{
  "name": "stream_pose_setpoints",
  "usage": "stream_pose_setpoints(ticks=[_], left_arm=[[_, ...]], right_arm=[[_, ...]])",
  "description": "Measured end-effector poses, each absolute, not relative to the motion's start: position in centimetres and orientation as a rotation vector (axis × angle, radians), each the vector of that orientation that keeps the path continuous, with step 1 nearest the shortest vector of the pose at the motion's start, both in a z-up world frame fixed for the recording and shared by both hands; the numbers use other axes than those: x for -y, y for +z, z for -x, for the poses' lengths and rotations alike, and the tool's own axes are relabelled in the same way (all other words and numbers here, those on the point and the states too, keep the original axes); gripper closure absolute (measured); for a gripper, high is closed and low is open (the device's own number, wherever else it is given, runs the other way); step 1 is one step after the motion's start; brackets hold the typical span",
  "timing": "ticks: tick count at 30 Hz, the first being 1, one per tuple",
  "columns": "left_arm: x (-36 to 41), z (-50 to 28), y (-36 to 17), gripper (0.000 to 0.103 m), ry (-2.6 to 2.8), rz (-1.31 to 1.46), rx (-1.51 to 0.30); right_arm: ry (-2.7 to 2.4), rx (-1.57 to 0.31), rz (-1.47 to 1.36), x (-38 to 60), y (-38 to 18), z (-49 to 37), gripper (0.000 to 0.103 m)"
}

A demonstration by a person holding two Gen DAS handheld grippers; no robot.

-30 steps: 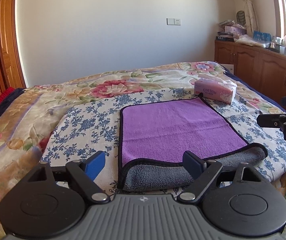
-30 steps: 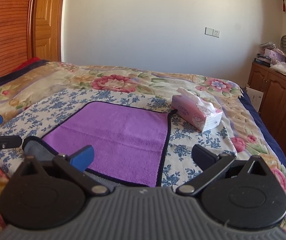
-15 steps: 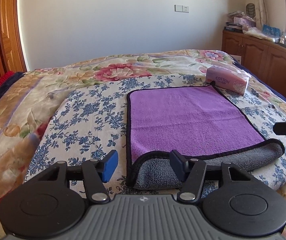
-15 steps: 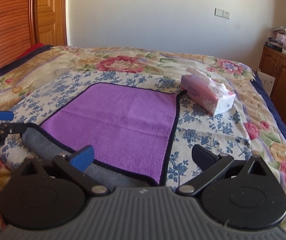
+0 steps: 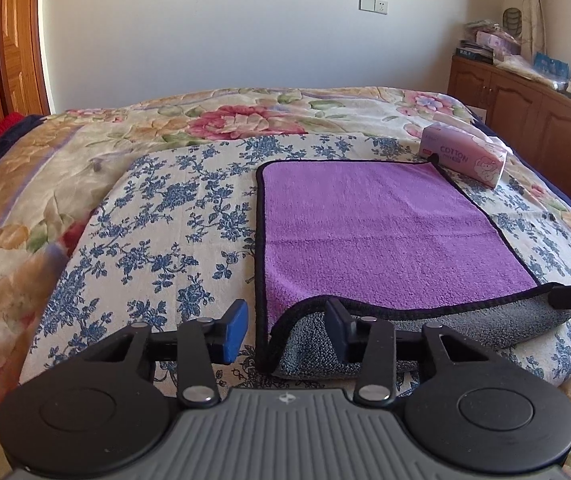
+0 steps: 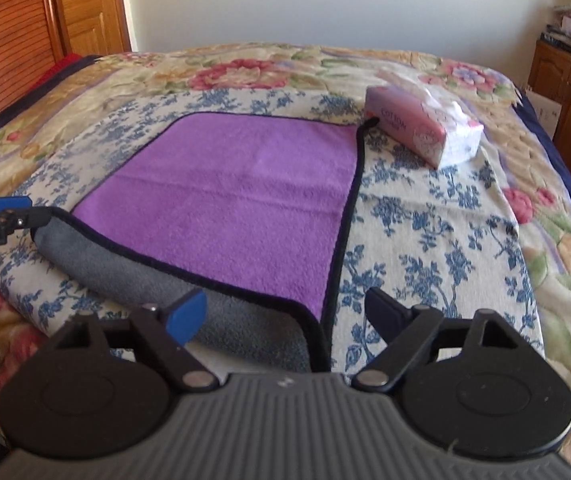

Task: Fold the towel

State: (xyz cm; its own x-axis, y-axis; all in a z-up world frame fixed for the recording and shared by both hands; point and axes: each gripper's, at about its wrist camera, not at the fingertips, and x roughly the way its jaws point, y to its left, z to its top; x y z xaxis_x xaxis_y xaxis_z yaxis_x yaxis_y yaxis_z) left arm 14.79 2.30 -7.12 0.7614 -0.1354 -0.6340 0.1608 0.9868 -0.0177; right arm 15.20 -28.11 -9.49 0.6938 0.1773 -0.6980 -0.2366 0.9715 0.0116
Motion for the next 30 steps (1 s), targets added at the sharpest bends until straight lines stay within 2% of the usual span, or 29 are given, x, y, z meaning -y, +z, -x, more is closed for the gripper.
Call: stream_pose_setpoints(ticks=[4, 11, 16, 21, 30], left_arm=[[-2.3, -14.8, -7.3, 0.06, -0.164, -0.033, -0.7], [-2.3, -14.9, -7.6, 0.074, -0.176, -0.025, -0.725], [-2.2, -14.9, -7.9, 0.075, -0.172, -0.032, -0.736], [-2.0, -14.8, -8.0, 0.078, -0.176, -0.045, -0.738], [-1.9, -14.9, -8.2, 0.081, -0.181, -0.052, -0.752]], right_arm=[[0.249, -0.798, 0.064, 28.2, -9.8, -15.3, 0.023], [0.259, -0.846, 0.026, 28.6, -10.4, -15.7, 0.035], [0.27, -0.862, 0.008, 28.8, -10.5, -15.8, 0.043], [0.279, -0.864, 0.003, 28.8, -10.4, -15.8, 0.046], [0.262, -0.877, 0.004, 29.0, -10.6, -16.0, 0.067]])
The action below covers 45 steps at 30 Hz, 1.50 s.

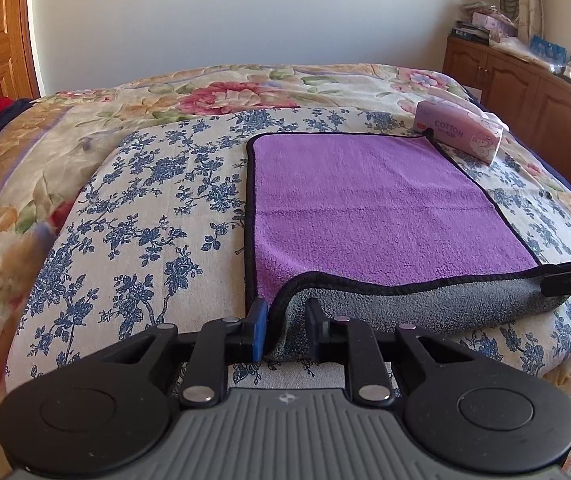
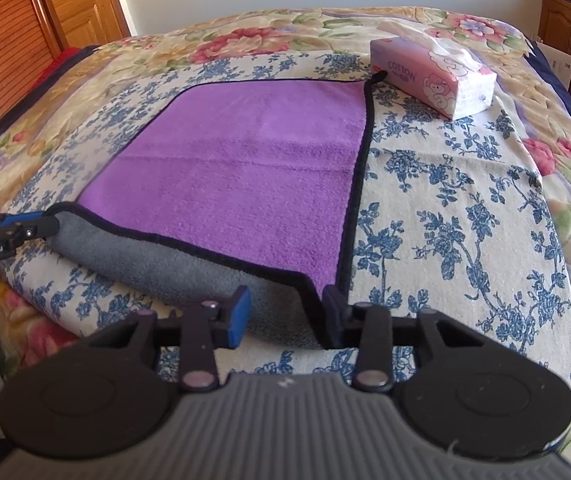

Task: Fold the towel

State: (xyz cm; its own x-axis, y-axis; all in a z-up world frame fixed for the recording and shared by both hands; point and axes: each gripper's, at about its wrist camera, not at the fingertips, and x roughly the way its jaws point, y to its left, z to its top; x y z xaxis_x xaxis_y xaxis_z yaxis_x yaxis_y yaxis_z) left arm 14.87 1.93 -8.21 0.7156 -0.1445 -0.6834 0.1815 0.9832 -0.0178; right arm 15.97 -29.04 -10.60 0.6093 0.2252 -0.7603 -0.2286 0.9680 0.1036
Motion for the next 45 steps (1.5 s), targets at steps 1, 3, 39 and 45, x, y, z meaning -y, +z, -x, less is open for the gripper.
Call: stream_pose_setpoints(ticks=[1, 3, 39, 45], left_arm=[[-1.9, -14.8, -8.2, 0.08, -0.181, -0.053, -0.752], [-1.9, -14.9, -8.3, 0.08, -0.18, -0.057, -0.754], [-1.7, -13.6, -4.8, 0.097, -0.226, -0.01, -0.61], [-1.8, -13.7, -4.4, 0.097, -0.23, -0.003, -0.592]], right_arm=[[0.261, -0.879, 0.006, 29.1, -10.6, -16.0, 0.072], [0.26, -0.882, 0.008, 29.1, -10.7, -16.0, 0.076], [0.268, -0.713, -0.006, 29.6, -8.2, -15.5, 0.099], [0.284, -0.675, -0.01, 29.6, -7.6, -15.6, 0.099]])
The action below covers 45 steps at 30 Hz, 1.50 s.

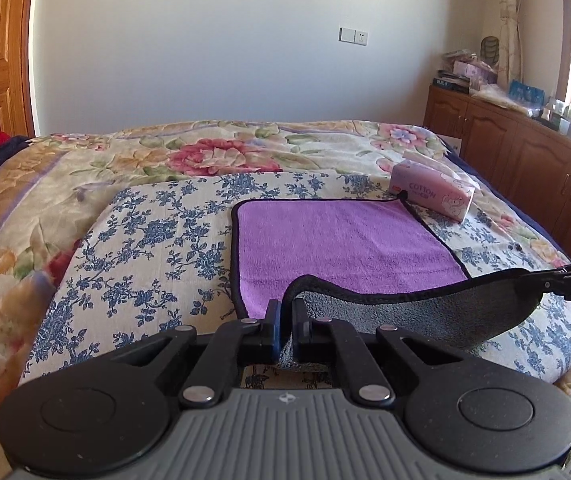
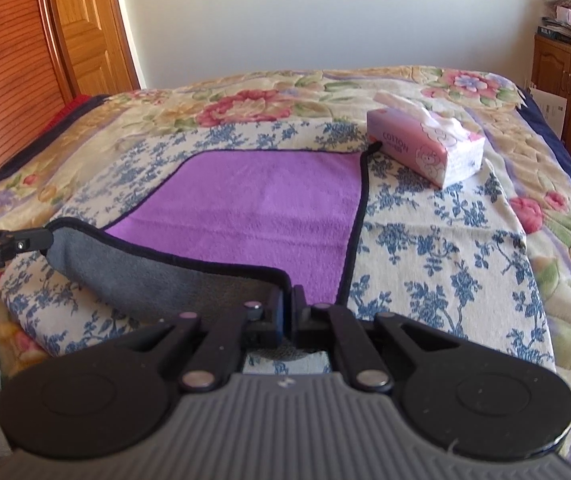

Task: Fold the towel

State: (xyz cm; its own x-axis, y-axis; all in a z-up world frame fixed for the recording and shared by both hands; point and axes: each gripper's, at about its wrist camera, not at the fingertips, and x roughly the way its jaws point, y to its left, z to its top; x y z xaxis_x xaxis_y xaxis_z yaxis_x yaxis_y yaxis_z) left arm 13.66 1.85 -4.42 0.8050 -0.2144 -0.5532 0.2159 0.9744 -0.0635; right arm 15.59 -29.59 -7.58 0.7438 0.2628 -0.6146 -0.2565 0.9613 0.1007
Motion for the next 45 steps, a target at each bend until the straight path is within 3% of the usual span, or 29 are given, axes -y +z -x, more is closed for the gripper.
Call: stream_pose_setpoints(ticks=[45], left_arm=[[-1.3, -18.2, -3.6, 0.098, -0.248, -0.003, -0.516]], right_arm=[[0.372, -0.545, 0.025, 29.5, -5.8, -20.0, 0.099]])
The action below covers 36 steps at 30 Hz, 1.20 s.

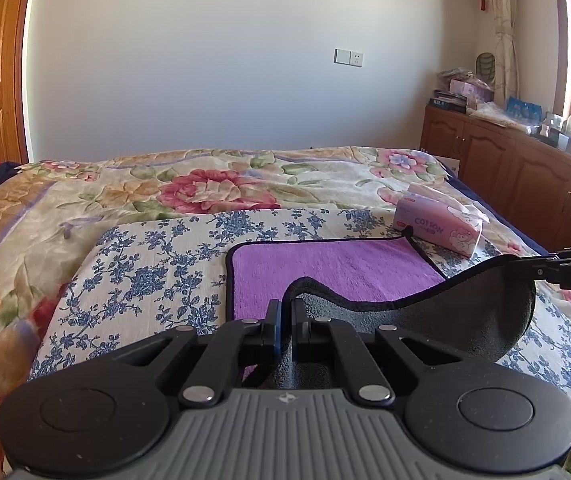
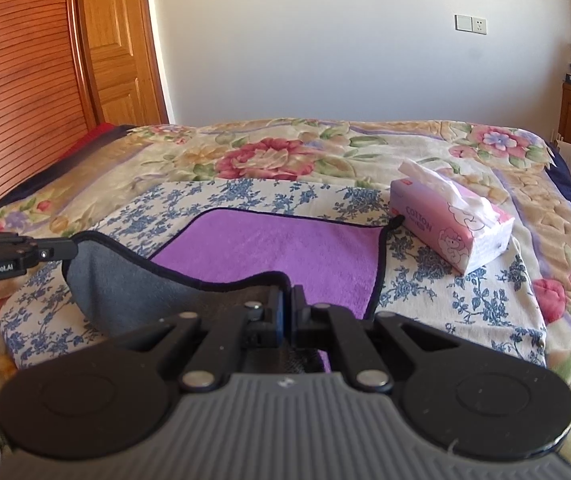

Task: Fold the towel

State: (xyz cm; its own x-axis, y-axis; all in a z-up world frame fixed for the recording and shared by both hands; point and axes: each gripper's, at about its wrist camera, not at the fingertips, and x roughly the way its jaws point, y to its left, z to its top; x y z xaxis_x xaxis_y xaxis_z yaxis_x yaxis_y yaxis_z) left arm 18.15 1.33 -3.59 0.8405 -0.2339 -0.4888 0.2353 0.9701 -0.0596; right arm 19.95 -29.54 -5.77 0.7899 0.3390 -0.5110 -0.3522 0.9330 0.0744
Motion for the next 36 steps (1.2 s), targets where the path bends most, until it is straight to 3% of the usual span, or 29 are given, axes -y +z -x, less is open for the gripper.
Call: stream_pose_setpoints(ticks=[36], left_arm=[[-0.9, -22.7, -2.6, 0.098, -0.234, -0.016, -0.473]], right_arm=[[0.392, -0.447, 0.051, 29.2, -4.8, -24.0, 0.099]])
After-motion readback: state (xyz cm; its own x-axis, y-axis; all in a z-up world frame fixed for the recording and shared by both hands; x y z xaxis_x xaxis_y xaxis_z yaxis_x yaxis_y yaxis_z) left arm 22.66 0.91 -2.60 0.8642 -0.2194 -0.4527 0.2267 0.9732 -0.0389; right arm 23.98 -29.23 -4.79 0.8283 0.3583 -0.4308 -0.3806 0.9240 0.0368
